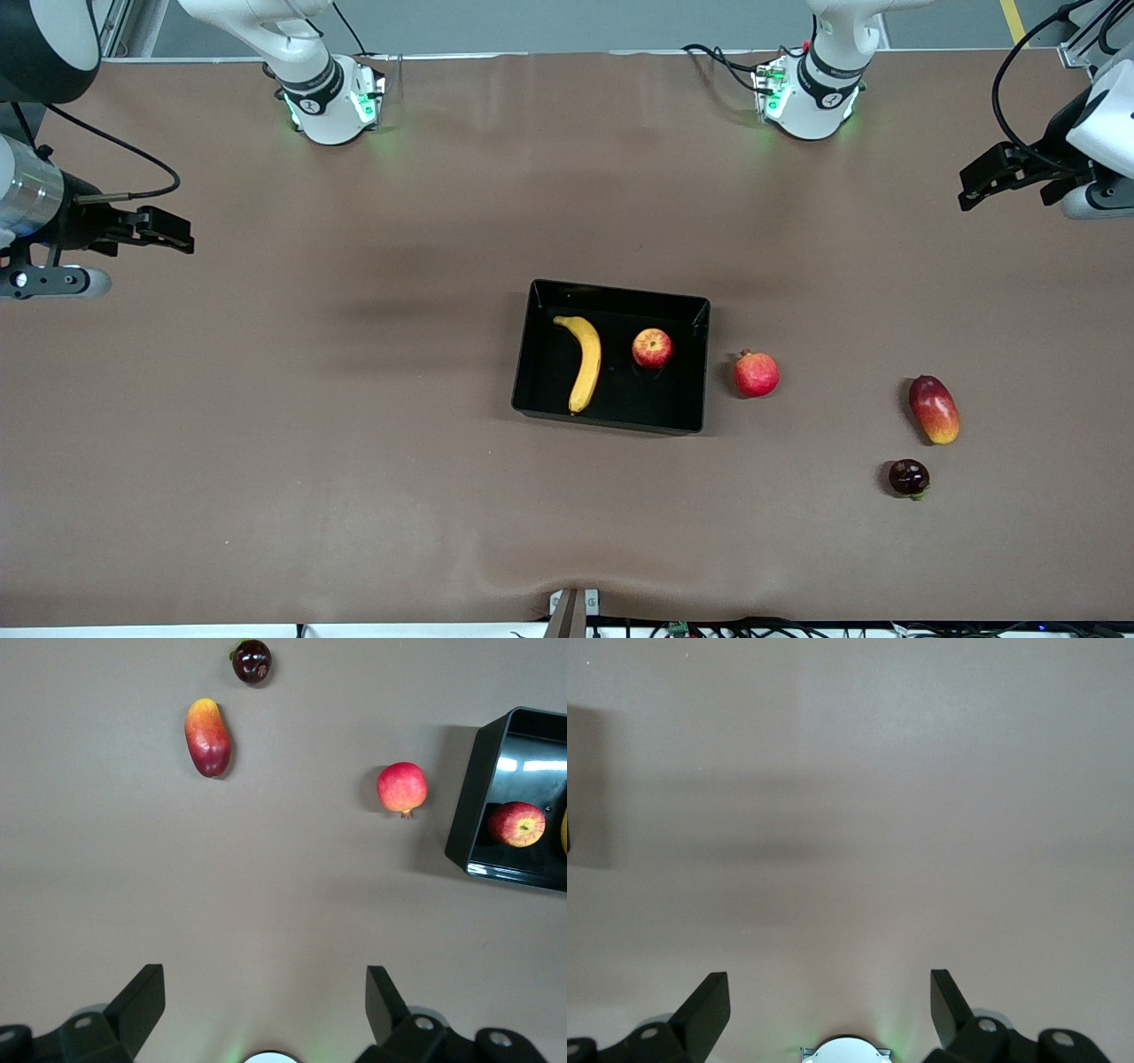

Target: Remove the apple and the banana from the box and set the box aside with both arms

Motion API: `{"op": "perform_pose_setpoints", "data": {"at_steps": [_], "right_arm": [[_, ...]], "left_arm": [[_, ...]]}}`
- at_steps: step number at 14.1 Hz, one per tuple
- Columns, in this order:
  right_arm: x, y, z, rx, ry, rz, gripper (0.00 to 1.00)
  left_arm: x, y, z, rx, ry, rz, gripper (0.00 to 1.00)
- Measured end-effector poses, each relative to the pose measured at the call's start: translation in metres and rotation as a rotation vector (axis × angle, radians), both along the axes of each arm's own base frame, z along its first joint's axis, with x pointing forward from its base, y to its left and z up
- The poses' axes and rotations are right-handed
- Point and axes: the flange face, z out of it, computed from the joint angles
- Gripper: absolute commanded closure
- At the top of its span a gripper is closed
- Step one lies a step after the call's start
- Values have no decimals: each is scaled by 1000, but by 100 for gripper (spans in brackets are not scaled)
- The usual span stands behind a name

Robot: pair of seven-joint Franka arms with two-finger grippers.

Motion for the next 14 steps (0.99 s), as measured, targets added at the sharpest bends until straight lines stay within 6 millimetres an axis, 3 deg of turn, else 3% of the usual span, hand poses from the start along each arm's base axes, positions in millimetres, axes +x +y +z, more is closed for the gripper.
{"op": "perform_pose_setpoints", "data": {"at_steps": [5,8,11,14], "right_arm": [[0,8,0,-1,0,14,0],[0,5,1,-2,-7,10,0],[2,3,7,-1,-28,5,0],[3,3,8,-1,-35,5,0]], "left_arm": [[3,0,-2,-2,3,-1,0],[17,-10,-14,-9,23,-17,0],[31,-42,-42,-13,67,-3,0],[46,-94,-73,-27,61,25,0]]}}
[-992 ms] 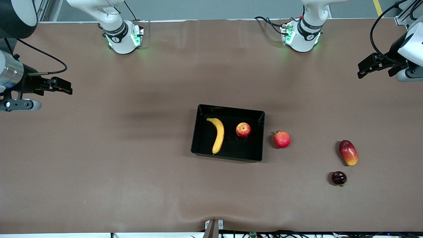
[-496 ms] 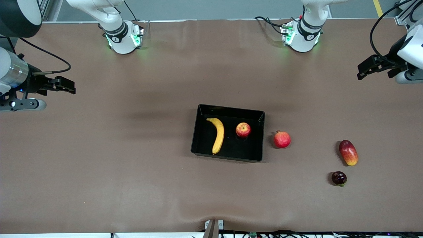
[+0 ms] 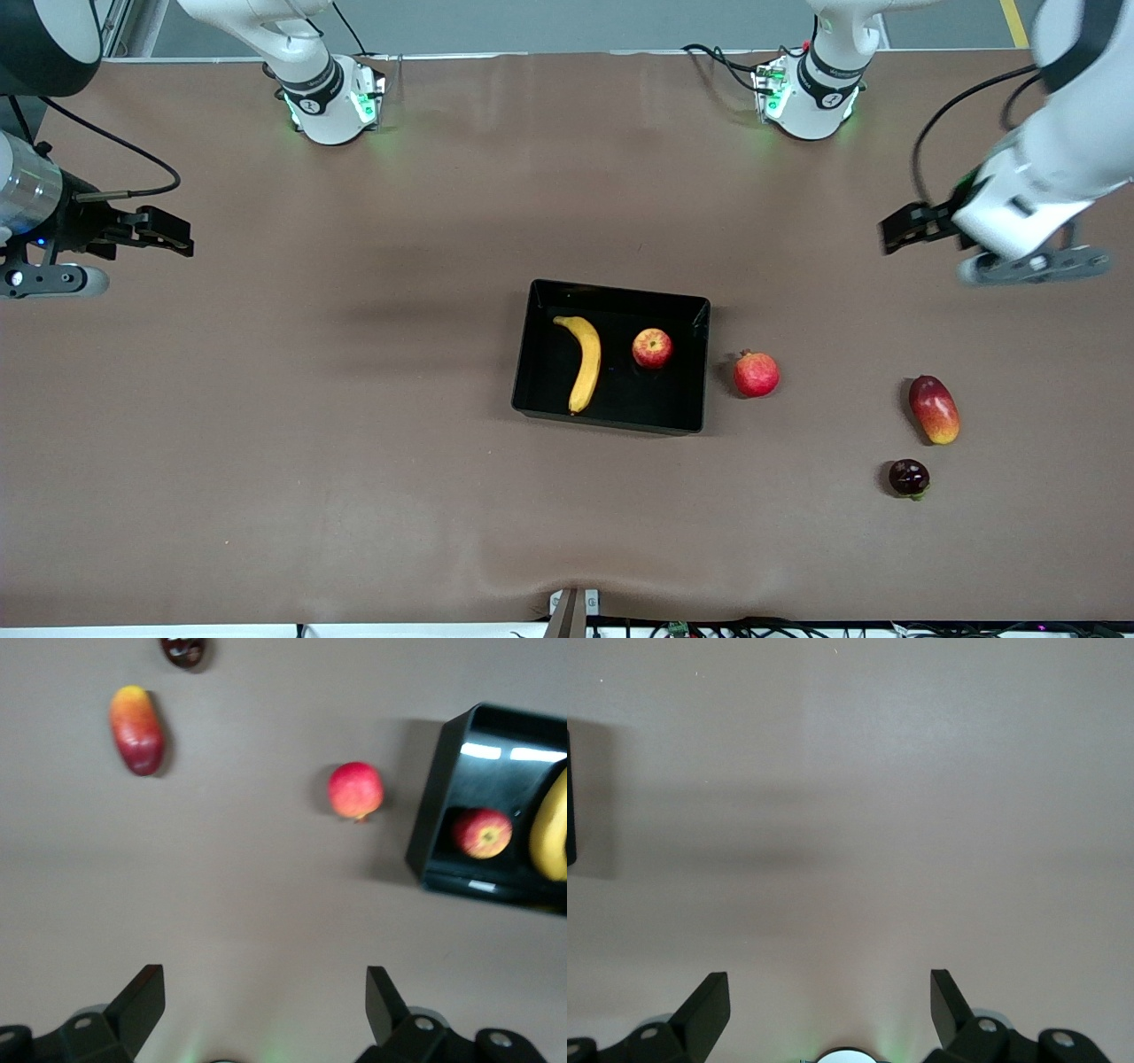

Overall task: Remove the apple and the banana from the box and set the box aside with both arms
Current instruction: 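Reach the left gripper down into the tray over the red apple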

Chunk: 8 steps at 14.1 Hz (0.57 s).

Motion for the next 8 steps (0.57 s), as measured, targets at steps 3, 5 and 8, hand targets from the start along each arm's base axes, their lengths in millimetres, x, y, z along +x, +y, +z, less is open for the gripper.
{"op": "perform_pose_setpoints", "data": {"at_steps": [3,5,8], "right_arm": [[0,0,0,0,-1,0,0],[0,-2,0,2,-1,-5,0],[1,-39,0,56,0,-84,0]], "left_arm": [[18,-48,-42,-28,-11,12,0],[29,-80,-77,-52,-18,21,0],[38,-132,-132,-79,-24,63,0]]}}
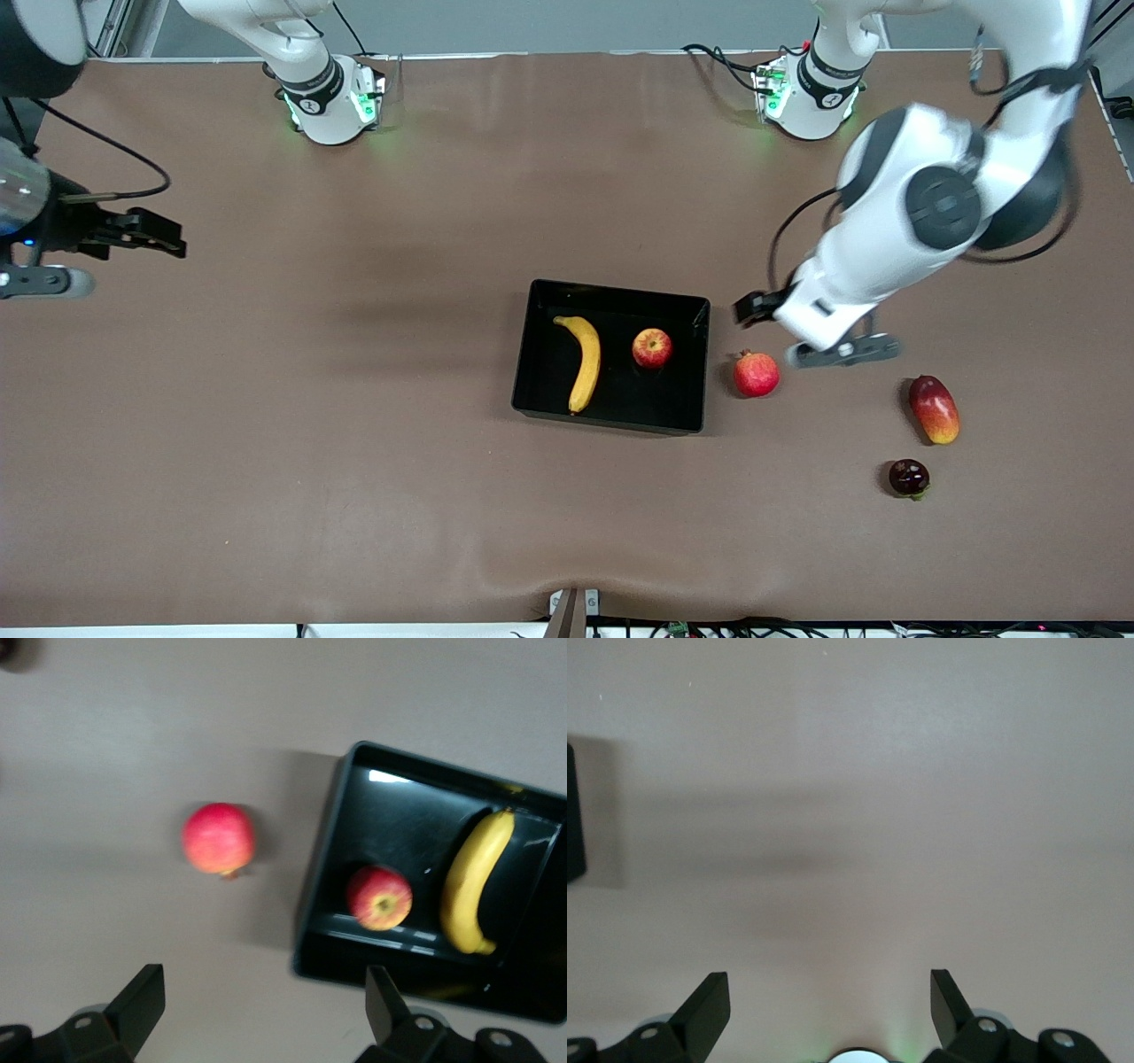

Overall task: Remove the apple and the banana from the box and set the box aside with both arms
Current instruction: 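Reach the left gripper down into the tray over the red apple, then grasp the red apple with the left gripper and lift it out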

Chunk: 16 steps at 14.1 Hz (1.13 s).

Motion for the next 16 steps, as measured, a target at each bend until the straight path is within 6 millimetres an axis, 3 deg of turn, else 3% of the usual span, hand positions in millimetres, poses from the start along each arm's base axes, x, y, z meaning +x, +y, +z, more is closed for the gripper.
{"op": "perform_pose_setpoints", "data": {"at_steps": [2,4,11,14,16], "right_arm": [[-3,-47,2,53,-9,-80,0],[-6,-66,6,55,-19,-104,0],[2,-40,17,31,-74,-56,0],[12,-31,27,27,-153,-49,0],[25,-23,18,32,-181,-38,0]], "left_arm": [[-3,-34,-34,11,1,37,0],[-7,-60,-67,39,-12,63,0],[-32,-128,-156,55,1,148,0],[-36,-131,-188,112,-10,143,0],[-36,-130,-201,127,-3,144,0]]}}
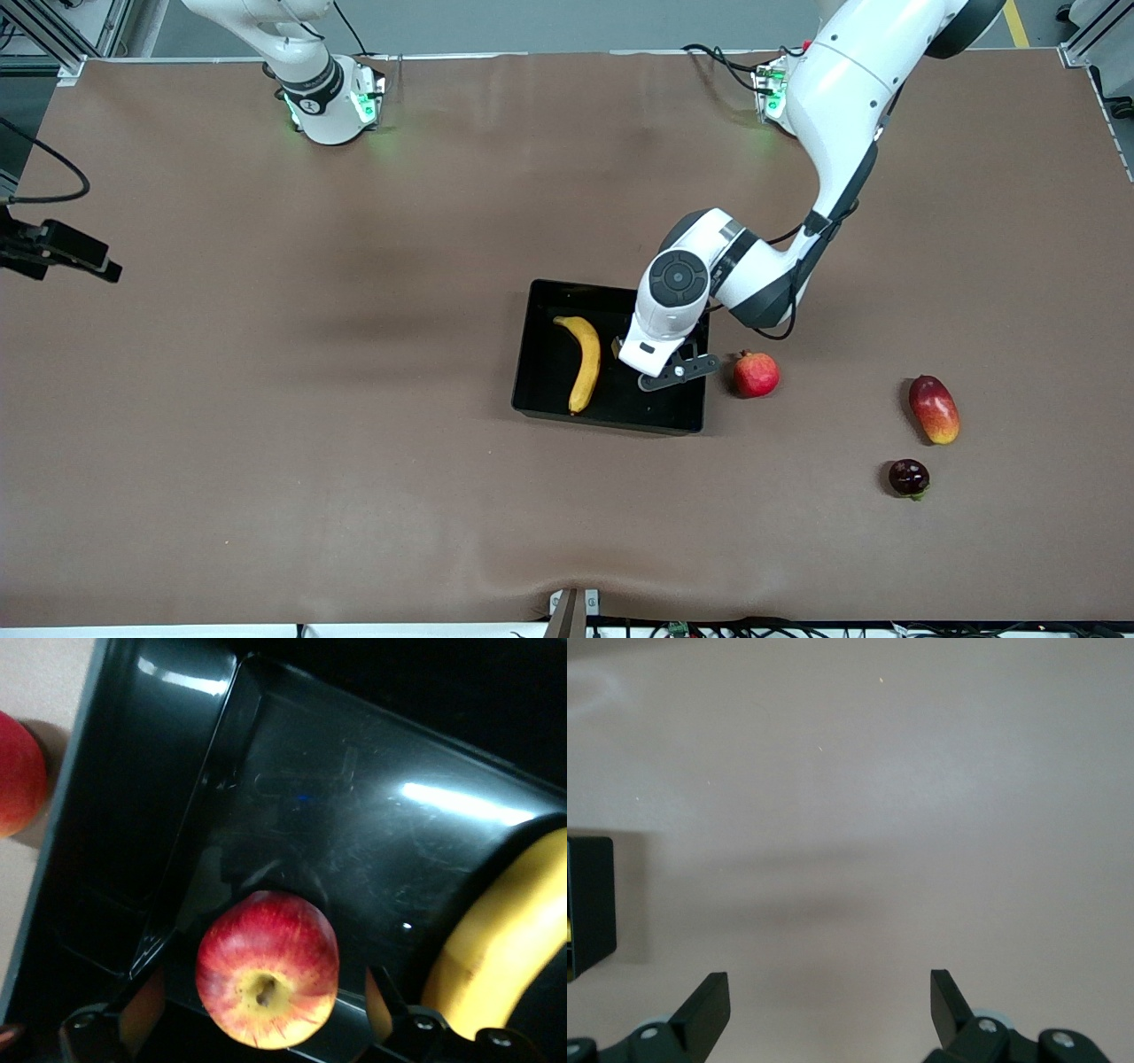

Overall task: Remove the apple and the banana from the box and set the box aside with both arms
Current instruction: 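Grasp the red apple with the left gripper and lift it out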

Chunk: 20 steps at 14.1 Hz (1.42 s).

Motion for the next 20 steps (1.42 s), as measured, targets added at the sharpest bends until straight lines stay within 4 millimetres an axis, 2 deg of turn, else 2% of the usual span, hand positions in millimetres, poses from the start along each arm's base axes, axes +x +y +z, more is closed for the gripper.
{"op": "perform_pose_setpoints", "data": {"at_steps": [3,4,5,6,7,10,12,13,15,17,19,20], "right_arm": [[21,45,-25,2,-12,64,0],[25,60,-31,3,-11,82,0],[28,71,-36,4,-11,97,0],[30,79,-42,5,-9,107,0],[33,83,-48,6,-6,109,0],[39,82,-60,13,9,56,0],[40,82,-63,13,15,40,0],[41,82,-64,13,18,37,0],[42,82,-68,14,24,34,0],[44,83,-75,16,34,34,0],[45,94,-83,19,47,49,0],[46,104,-87,24,55,63,0]], "left_arm": [[-4,-7,-13,-11,2,-8,0],[-6,-10,-17,-14,3,-10,12],[-8,-13,-21,-14,6,-13,41],[-10,-13,-24,-12,9,-16,75],[-10,-13,-25,-11,9,-17,100],[-6,-14,-21,-15,-1,-15,100],[0,-13,-11,-19,-16,-10,100],[5,-11,1,-20,-28,-5,100],[16,-4,40,-18,-64,8,100],[31,21,91,-12,-111,33,100],[50,63,132,-1,-144,50,100],[61,90,144,5,-151,50,100]]}}
